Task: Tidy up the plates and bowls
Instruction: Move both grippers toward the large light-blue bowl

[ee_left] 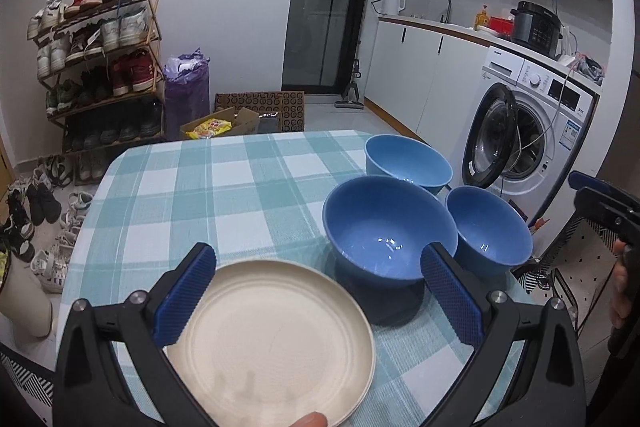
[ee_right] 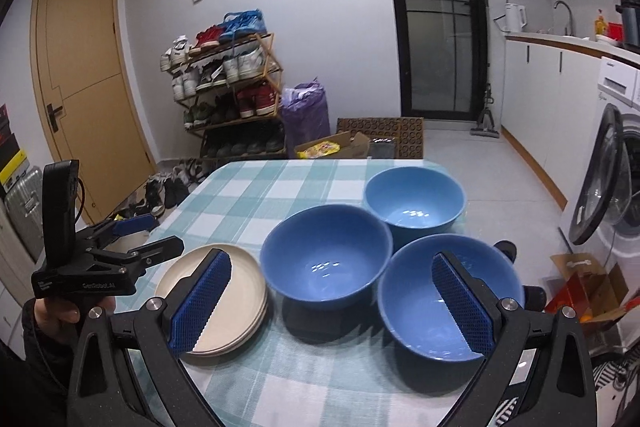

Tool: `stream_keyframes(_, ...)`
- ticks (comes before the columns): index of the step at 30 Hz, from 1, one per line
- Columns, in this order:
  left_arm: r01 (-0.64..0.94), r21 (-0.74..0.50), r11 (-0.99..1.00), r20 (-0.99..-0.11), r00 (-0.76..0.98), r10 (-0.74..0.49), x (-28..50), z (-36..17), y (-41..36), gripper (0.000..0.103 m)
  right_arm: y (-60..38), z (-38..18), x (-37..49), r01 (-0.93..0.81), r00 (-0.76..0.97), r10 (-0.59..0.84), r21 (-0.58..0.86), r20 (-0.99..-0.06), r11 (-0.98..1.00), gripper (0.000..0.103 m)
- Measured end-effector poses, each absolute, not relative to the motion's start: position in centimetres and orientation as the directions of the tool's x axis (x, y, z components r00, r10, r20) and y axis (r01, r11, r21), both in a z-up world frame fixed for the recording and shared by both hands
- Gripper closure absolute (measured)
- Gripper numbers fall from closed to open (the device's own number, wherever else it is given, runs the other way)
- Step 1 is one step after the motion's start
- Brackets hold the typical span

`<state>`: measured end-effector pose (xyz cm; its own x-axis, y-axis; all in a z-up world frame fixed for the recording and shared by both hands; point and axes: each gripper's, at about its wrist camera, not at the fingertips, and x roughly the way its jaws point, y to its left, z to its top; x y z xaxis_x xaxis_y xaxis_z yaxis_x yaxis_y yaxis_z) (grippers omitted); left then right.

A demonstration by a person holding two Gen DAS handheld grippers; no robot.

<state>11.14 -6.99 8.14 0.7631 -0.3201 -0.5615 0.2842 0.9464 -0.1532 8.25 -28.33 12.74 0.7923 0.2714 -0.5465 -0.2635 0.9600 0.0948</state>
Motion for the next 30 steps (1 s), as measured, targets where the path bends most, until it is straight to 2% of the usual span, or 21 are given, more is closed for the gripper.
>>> stream_keyframes(12,0.317,-0.114,0.942,-0.564,0.76,-0.324,14.6,9.9,-11.3,0.0,-34.2,16.1,8.8,-0.16,0.815,0.203,0.127,-0.542,0.979,0.001)
stream_keyframes(19,0.324,-0.108,0.94,-0.561,0.761,-0.326,16.3,10.6,-12.6,0.0,-35.5,16.2,10.4,-0.128,0.81,0.174,0.12,-0.56,0.984,0.001)
stream_keyframes(25,0.36,-0.158,0.92,-0.556,0.738,-0.384,18.1,11.7,-13.2,0.0,-36.7,15.5,12.5,-0.089,0.794,0.147,0.126,-0.59,0.988,0.001)
stream_keyframes(30,0.352,-0.136,0.926,-0.56,0.744,-0.364,20.1,12.3,-14.1,0.0,-37.9,15.4,13.8,-0.054,0.787,0.114,0.117,-0.607,0.992,0.001)
